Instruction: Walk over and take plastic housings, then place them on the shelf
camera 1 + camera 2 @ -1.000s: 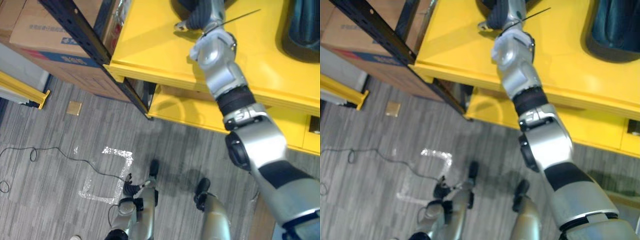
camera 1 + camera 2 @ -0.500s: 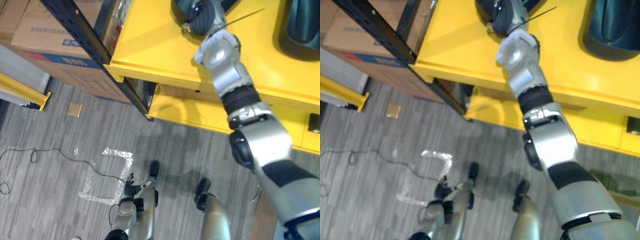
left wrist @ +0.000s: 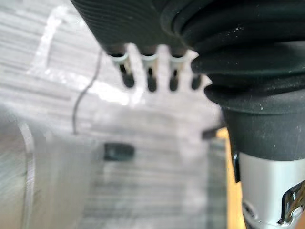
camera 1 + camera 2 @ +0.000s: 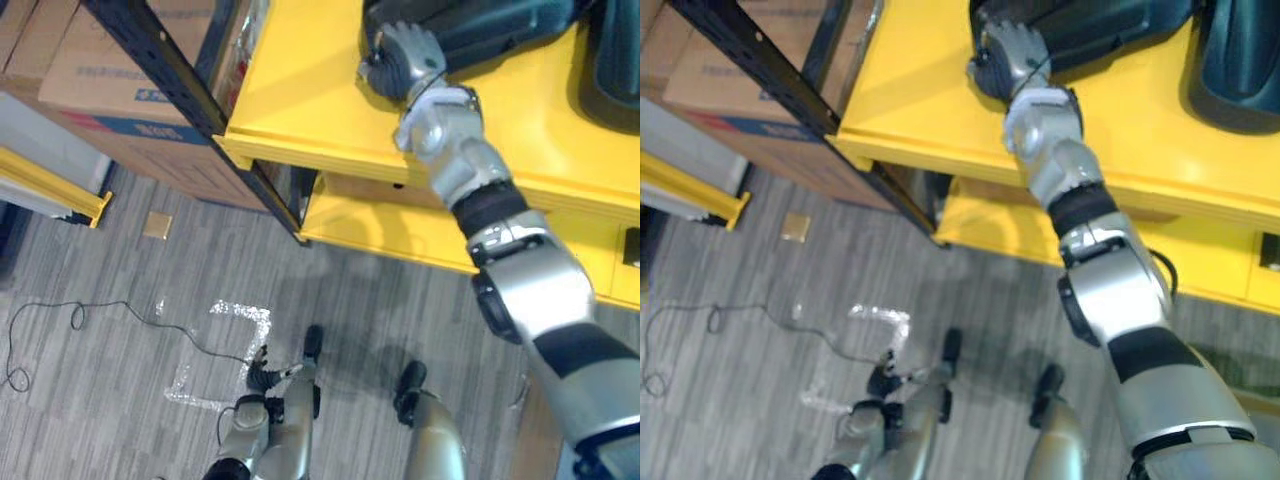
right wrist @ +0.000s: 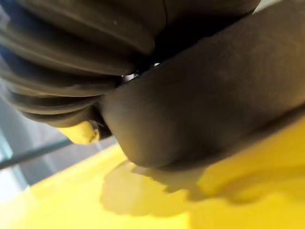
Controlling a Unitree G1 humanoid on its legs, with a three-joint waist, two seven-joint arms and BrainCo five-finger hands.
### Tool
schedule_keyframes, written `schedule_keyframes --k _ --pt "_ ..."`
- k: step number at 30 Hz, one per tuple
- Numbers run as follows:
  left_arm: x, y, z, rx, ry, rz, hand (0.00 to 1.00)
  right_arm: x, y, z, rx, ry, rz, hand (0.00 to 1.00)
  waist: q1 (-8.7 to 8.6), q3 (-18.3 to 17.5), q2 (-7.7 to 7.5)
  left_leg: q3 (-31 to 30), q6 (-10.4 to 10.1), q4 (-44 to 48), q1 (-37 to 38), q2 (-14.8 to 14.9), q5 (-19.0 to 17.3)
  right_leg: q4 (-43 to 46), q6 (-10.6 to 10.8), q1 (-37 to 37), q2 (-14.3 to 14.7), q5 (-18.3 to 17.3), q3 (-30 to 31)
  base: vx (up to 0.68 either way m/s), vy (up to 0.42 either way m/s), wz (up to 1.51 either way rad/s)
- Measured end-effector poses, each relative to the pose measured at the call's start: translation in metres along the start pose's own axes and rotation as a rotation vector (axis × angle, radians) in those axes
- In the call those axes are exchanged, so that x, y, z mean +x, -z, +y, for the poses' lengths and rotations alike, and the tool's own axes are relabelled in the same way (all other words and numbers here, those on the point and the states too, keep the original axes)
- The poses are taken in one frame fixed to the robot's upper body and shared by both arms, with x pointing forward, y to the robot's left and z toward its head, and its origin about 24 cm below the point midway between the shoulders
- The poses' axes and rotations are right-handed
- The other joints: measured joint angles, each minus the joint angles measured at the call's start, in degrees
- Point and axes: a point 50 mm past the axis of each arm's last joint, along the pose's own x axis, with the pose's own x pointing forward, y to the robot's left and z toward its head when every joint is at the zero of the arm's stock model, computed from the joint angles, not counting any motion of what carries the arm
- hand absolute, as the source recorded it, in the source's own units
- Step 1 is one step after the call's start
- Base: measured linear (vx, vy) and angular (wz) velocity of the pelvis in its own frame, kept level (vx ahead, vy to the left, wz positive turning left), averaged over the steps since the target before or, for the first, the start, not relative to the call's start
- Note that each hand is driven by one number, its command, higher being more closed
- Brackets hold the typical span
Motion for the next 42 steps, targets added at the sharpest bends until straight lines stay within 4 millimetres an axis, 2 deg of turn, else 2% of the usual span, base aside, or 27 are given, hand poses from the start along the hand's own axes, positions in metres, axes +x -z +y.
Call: schedule_keyframes --k 5,17,25,34,42 --pt "0.003 -0.005 0.010 0.006 -0.033 -0.031 0.00 -0.002 0.001 0.000 -0.119 -0.013 -0.056 1.00 0.01 -0.01 -0.03 0.02 -0.02 0.10 -0.17 0.19 -0.02 -0.97 0.13 -0.12 0.64 0.11 0.61 0.01 -0.005 -0.04" --pt "0.002 -0.004 0.013 0.035 -0.025 -0.038 0.00 -0.009 0.008 -0.013 -0.367 -0.031 -0.231 1.00 0.06 0.13 -0.26 -0.48 0.01 0.38 -1.19 0.17 -0.02 -1.62 0.66 -0.23 1.15 0.73 0.43 0.05 -0.009 0.01" --pt "0.002 -0.001 0.018 0.050 -0.035 -0.025 0.00 -0.013 0.005 -0.016 -0.346 -0.036 -0.306 1.00 0.12 0.63 -0.65 -0.71 0.01 0.43 -1.20 0.25 -0.03 -1.48 0.63 -0.24 1.45 0.68 0.44 0.00 0.000 0.00" --pt "0.002 -0.001 0.018 0.052 -0.035 -0.026 0.00 -0.009 -0.006 -0.035 -0.284 0.013 -0.358 1.00 0.26 3.25 -0.89 -1.51 -0.03 1.51 -1.97 0.29 -0.22 -0.85 0.52 -0.37 1.54 0.54 0.25 0.01 -0.001 0.02" --pt "0.002 0.000 0.018 0.054 -0.036 -0.026 0.00 -0.010 -0.019 -0.037 -0.234 0.018 -0.411 1.00 0.59 3.77 -0.71 -1.58 -0.03 2.17 -2.34 0.31 -0.52 -0.68 0.45 -0.46 1.53 0.40 0.20 0.01 0.000 0.01"
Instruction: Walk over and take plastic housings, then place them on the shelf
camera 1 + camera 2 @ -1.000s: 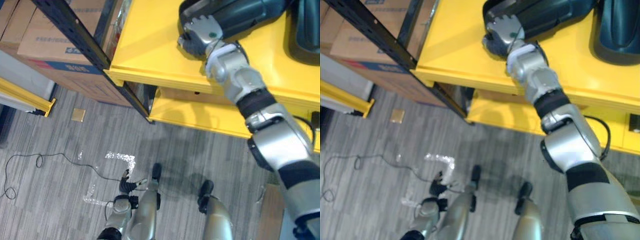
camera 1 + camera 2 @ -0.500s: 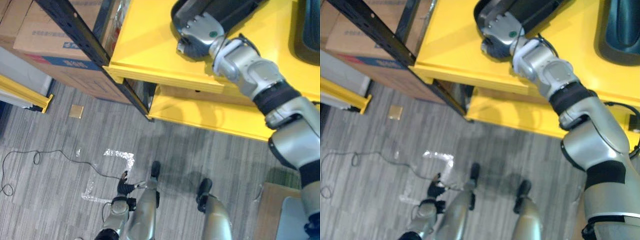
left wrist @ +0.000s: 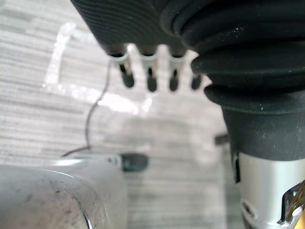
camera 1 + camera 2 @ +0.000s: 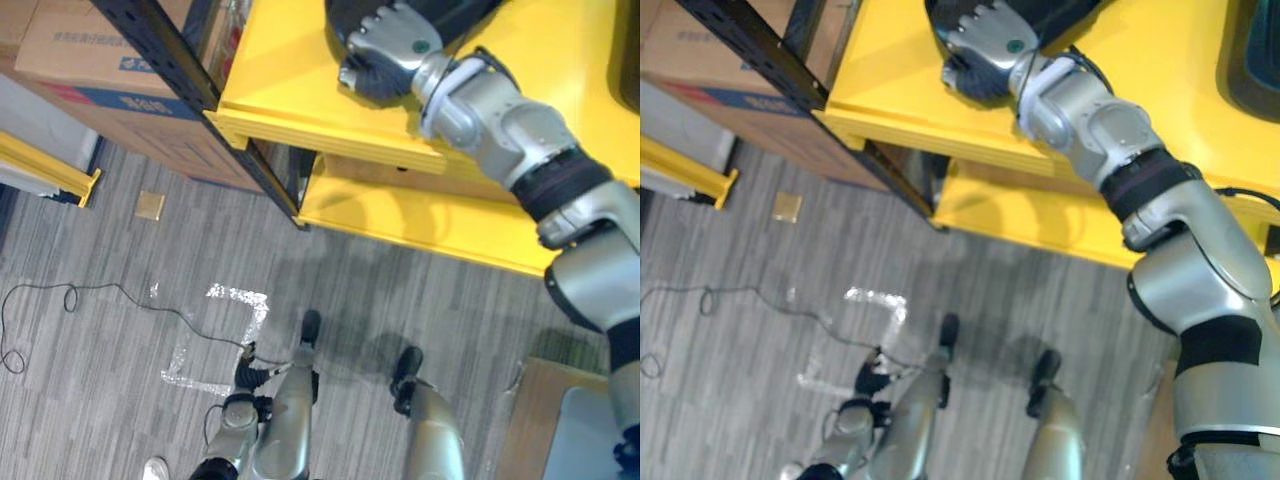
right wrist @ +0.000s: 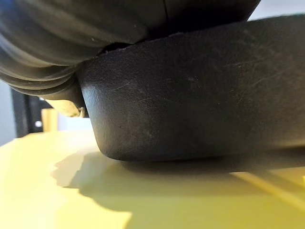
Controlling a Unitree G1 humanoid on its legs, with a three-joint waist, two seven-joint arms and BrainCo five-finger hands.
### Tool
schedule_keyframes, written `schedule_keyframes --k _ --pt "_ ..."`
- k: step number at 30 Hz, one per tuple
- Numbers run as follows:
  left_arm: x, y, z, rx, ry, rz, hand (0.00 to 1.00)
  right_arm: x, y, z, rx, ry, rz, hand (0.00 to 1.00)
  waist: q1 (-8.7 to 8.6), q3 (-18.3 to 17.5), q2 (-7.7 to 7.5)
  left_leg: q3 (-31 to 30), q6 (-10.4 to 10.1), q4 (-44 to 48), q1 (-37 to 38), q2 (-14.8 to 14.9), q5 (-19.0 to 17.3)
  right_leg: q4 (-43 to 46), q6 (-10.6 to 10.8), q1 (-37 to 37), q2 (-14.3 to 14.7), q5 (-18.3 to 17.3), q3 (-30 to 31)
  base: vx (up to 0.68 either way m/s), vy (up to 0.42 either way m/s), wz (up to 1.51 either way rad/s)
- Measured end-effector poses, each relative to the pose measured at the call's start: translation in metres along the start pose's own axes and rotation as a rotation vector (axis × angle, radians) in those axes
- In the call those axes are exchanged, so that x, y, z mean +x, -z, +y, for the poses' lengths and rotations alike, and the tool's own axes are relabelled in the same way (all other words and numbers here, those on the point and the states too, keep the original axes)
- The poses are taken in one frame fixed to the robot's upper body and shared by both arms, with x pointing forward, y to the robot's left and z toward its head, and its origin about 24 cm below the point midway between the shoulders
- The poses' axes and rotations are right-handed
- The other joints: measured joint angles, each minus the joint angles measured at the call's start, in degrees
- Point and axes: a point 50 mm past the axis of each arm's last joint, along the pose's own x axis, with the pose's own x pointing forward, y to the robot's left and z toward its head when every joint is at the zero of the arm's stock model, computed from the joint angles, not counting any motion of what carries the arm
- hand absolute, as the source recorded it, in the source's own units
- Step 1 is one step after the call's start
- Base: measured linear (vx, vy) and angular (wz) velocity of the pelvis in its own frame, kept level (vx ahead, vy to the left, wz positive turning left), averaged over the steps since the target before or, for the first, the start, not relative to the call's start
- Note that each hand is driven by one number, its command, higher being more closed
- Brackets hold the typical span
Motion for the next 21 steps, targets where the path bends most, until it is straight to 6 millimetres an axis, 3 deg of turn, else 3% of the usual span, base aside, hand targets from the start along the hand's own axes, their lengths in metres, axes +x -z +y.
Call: schedule_keyframes --k 6,7,15,21 --pt "0.000 -0.001 0.000 0.003 -0.007 -0.006 0.00 0.005 -0.003 -0.015 -0.013 0.040 -0.017 1.00 0.58 1.54 0.07 0.04 -0.02 0.04 0.01 0.02 -0.01 1.14 -0.27 -0.58 -0.17 -0.59 0.06 0.01 -0.002 0.00" --pt "0.000 -0.001 0.000 0.003 -0.010 -0.006 0.00 0.006 -0.004 -0.016 -0.013 0.043 -0.022 0.00 0.71 1.54 0.07 0.03 -0.03 0.04 -0.01 0.04 -0.02 1.23 -0.30 -0.64 -0.15 -0.61 0.05 0.04 -0.014 -0.01" --pt "0.000 -0.001 0.001 0.004 -0.017 -0.006 0.00 0.007 -0.002 -0.021 -0.023 0.054 -0.017 0.00 0.81 1.54 0.07 -0.10 -0.04 0.04 0.00 -0.15 -0.03 1.71 -0.28 -0.66 -0.42 -0.80 0.00 0.02 -0.005 0.01" --pt "0.000 -0.002 0.001 0.003 -0.021 -0.014 0.00 0.003 0.012 -0.022 -0.031 0.063 0.038 0.00 0.87 1.54 0.07 -0.20 -0.02 0.06 0.02 -0.35 0.01 1.92 -0.27 -0.66 -0.86 -0.87 -0.14 0.00 0.000 0.00"
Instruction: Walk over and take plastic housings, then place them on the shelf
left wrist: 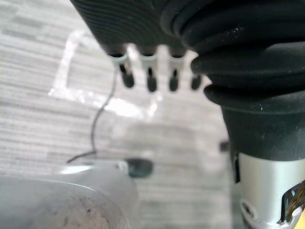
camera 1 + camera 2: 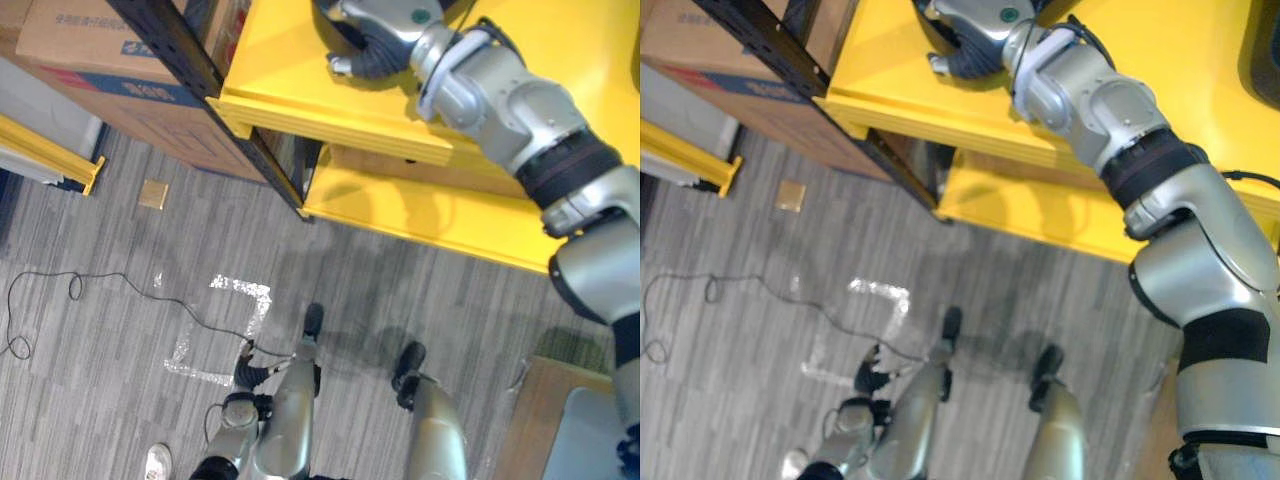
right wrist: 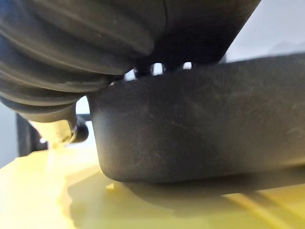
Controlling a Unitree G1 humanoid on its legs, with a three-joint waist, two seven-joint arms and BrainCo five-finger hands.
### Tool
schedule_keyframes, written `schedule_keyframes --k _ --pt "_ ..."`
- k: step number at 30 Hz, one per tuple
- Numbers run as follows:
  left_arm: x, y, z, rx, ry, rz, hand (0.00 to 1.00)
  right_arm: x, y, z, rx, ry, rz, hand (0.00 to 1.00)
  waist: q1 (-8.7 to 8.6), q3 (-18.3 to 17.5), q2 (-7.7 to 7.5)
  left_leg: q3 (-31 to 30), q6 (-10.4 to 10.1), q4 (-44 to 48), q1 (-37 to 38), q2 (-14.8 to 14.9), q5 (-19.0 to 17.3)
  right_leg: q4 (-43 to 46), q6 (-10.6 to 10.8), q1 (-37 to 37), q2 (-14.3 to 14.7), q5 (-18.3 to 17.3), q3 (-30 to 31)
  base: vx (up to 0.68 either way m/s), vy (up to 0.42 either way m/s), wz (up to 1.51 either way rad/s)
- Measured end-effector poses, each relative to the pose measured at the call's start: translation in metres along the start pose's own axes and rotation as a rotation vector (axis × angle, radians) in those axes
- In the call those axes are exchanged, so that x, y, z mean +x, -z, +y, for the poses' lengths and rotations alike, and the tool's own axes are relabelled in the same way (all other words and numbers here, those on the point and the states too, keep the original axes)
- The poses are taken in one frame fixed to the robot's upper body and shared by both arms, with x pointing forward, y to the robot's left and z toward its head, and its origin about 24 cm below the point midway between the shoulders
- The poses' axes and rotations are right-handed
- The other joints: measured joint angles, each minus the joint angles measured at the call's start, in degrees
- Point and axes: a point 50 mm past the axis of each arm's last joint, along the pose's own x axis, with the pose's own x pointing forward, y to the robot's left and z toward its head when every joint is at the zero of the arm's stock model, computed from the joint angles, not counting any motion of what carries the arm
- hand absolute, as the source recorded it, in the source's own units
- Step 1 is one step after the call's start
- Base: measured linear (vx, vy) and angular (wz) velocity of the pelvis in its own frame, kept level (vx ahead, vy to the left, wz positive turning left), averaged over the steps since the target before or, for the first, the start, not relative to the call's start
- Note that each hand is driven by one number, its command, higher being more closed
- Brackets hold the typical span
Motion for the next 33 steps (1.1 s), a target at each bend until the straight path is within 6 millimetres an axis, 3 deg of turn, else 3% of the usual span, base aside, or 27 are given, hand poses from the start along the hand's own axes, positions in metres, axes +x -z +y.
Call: schedule_keyframes --k 3,6,9,11,15,17,20,22,25,29,33 --pt "0.000 -0.002 0.000 0.006 -0.014 -0.012 0.00 -0.001 0.006 -0.001 -0.009 -0.001 0.021 0.00 0.00 0.00 0.00 -0.04 -0.01 0.03 0.03 -0.01 0.03 0.12 0.00 0.01 -0.01 0.00 -0.04 0.01 -0.004 0.01" --pt "0.002 -0.024 0.000 0.005 -0.040 -0.107 0.00 -0.005 0.019 -0.012 -0.041 0.033 0.050 0.00 0.03 0.00 0.00 -0.15 -0.03 0.11 0.15 -0.06 0.11 0.66 0.00 0.05 -0.23 0.01 -0.34 0.03 -0.010 0.05" --pt "-0.007 -0.076 -0.001 -0.060 -0.061 -0.344 0.00 -0.013 0.033 -0.028 -0.093 0.103 0.067 0.00 -0.03 0.00 0.01 -0.14 -0.04 0.20 0.71 -0.14 0.11 0.94 0.00 0.60 -0.71 0.00 -0.52 0.01 -0.001 0.01" --pt "-0.024 -0.116 0.000 -0.118 -0.058 -0.539 0.00 -0.026 0.042 -0.036 -0.132 0.188 0.078 0.00 -0.50 -0.01 0.04 0.03 0.02 0.18 1.86 -0.64 0.04 1.01 0.40 1.64 -1.04 -0.65 -0.43 0.00 0.000 0.00" --pt "-0.037 -0.143 0.009 -0.121 -0.102 -0.689 0.00 -0.053 0.039 -0.035 -0.119 0.352 0.070 0.00 -1.77 -0.04 0.06 0.97 0.39 0.18 2.87 -0.74 -0.26 0.71 0.47 2.11 -1.09 -0.71 0.72 0.02 0.009 -0.13" --pt "-0.047 -0.149 0.015 -0.116 -0.141 -0.739 0.00 -0.071 0.028 -0.025 -0.097 0.430 0.047 0.00 -3.12 -0.28 0.40 1.78 0.56 0.82 3.40 -0.75 -0.91 0.42 0.60 2.68 -1.03 -0.59 1.15 0.05 0.009 -0.15" --pt "-0.057 -0.157 0.018 -0.127 -0.158 -0.794 0.00 -0.097 0.021 -0.019 -0.049 0.523 0.060 0.00 -3.79 -0.39 0.57 2.21 0.67 2.45 4.00 -0.72 -2.20 -0.30 0.87 4.04 -0.88 -0.38 1.36 0.05 0.022 -0.11" --pt "-0.068 -0.165 0.022 -0.133 -0.183 -0.855 0.00 -0.127 0.017 -0.021 -0.009 0.653 0.099 0.00 -4.48 -0.99 0.82 3.27 0.97 3.87 4.54 -0.69 -3.79 -1.65 1.29 5.12 -0.64 -0.13 2.10 0.06 0.045 -0.16" --pt "-0.083 -0.175 0.030 -0.125 -0.227 -0.943 0.00 -0.167 0.013 -0.017 0.064 0.781 0.196 0.00 -5.76 -2.32 2.08 3.83 1.65 5.87 4.76 -0.72 -5.65 -3.96 2.14 7.00 -0.19 1.15 2.61 0.08 0.058 -0.20" --pt "-0.115 -0.193 0.056 -0.060 -0.326 -1.147 0.00 -0.226 -0.008 0.008 0.283 0.827 0.373 0.00 -8.46 -4.49 2.24 6.77 2.70 8.07 5.25 -0.72 -8.24 -6.86 3.33 7.99 -0.20 2.57 5.52 0.10 0.083 -0.30" --pt "-0.133 -0.203 0.067 -0.038 -0.376 -1.258 0.00 -0.263 -0.025 0.022 0.436 0.862 0.542 0.00 -10.17 -5.05 2.15 8.40 3.06 10.28 5.23 -0.59 -10.44 -7.68 3.64 8.14 -0.10 2.77 7.29 0.05 0.058 -0.25"
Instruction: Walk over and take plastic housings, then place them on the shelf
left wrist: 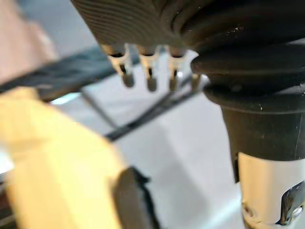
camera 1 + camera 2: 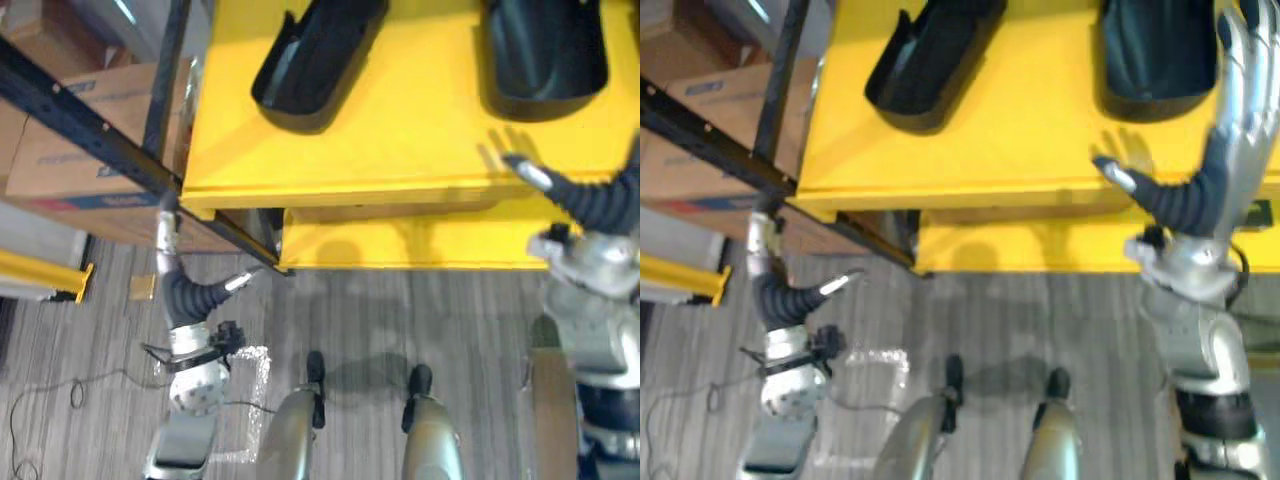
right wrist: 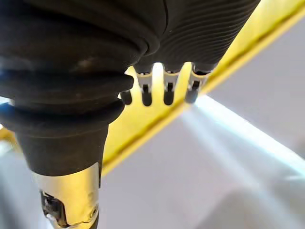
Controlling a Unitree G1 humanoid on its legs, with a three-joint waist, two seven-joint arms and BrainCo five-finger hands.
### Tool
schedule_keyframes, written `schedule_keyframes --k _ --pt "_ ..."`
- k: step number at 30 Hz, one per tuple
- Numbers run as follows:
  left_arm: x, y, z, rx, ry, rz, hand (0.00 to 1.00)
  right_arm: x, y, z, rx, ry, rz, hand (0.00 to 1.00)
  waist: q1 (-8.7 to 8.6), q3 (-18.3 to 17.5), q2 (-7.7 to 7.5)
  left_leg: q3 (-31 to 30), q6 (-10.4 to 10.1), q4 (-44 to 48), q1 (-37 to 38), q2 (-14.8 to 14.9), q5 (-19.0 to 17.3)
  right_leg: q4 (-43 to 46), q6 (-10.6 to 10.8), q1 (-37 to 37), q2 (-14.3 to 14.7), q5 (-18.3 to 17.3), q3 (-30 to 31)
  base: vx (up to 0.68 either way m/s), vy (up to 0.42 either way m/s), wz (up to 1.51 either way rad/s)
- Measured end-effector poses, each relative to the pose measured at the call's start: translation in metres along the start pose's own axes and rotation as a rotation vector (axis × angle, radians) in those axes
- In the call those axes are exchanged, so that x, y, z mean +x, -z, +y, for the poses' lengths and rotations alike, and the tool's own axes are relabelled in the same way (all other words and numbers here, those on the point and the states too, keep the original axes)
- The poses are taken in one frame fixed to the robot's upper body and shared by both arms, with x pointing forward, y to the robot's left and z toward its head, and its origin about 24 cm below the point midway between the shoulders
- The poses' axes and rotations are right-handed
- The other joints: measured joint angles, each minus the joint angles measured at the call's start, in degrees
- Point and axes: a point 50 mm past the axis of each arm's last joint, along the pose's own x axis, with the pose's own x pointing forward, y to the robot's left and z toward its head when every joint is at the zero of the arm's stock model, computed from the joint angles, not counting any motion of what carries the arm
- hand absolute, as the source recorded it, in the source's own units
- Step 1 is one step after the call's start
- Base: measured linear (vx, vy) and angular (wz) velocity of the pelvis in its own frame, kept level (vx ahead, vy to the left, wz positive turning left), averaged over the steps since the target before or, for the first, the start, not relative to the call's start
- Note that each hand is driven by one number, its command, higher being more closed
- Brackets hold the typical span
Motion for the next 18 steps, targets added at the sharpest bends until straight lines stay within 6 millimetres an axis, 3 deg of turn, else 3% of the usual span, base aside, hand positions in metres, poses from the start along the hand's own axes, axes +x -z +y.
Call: schedule_keyframes --k 1,5,9,13,16,18 --pt "0.001 -0.004 0.006 0.021 -0.009 -0.024 0.00 -0.010 -0.002 -0.002 0.022 -0.005 0.047 0.00 -0.91 -0.16 -0.06 0.49 0.08 0.33 -0.01 0.03 -0.45 -0.32 0.09 0.00 0.01 0.08 0.39 0.05 0.052 -0.28" --pt "0.012 -0.014 0.018 0.128 -0.035 -0.146 0.00 -0.033 -0.006 -0.009 0.096 -0.014 0.178 0.00 -1.62 -0.22 -0.18 2.27 0.11 2.47 -0.05 0.85 -2.25 -0.50 0.06 -0.31 0.83 0.18 2.41 0.04 0.029 -0.25" --pt "0.026 -0.020 0.025 0.186 -0.086 -0.231 0.00 -0.036 -0.005 -0.026 0.135 0.133 0.267 0.00 -2.24 -0.26 -0.27 3.63 0.20 4.01 -0.94 1.42 -3.37 0.38 0.00 -2.00 1.18 0.13 4.04 0.03 0.016 -0.22" --pt "0.038 -0.024 0.032 0.241 -0.145 -0.277 0.00 -0.047 -0.001 -0.054 0.051 0.228 0.326 0.00 -2.91 -0.37 -0.76 5.39 0.23 6.84 -1.85 2.63 -5.29 1.66 0.00 -3.58 1.95 0.12 5.90 0.04 0.016 -0.27" --pt "0.040 -0.021 0.039 0.280 -0.173 -0.264 0.00 -0.072 0.000 -0.063 -0.011 0.225 0.440 0.00 -4.00 -0.56 -1.44 6.64 0.09 9.46 -1.75 4.14 -7.56 2.66 -0.27 -3.69 2.97 -0.32 6.67 0.04 0.012 -0.29" --pt "0.041 -0.018 0.043 0.322 -0.184 -0.255 0.00 -0.104 0.007 -0.067 -0.067 0.192 0.598 0.00 -3.96 -1.23 -2.81 8.47 -0.05 10.86 -1.70 5.34 -8.96 3.57 -0.54 -4.51 3.27 -1.10 7.63 0.02 0.017 -0.39"
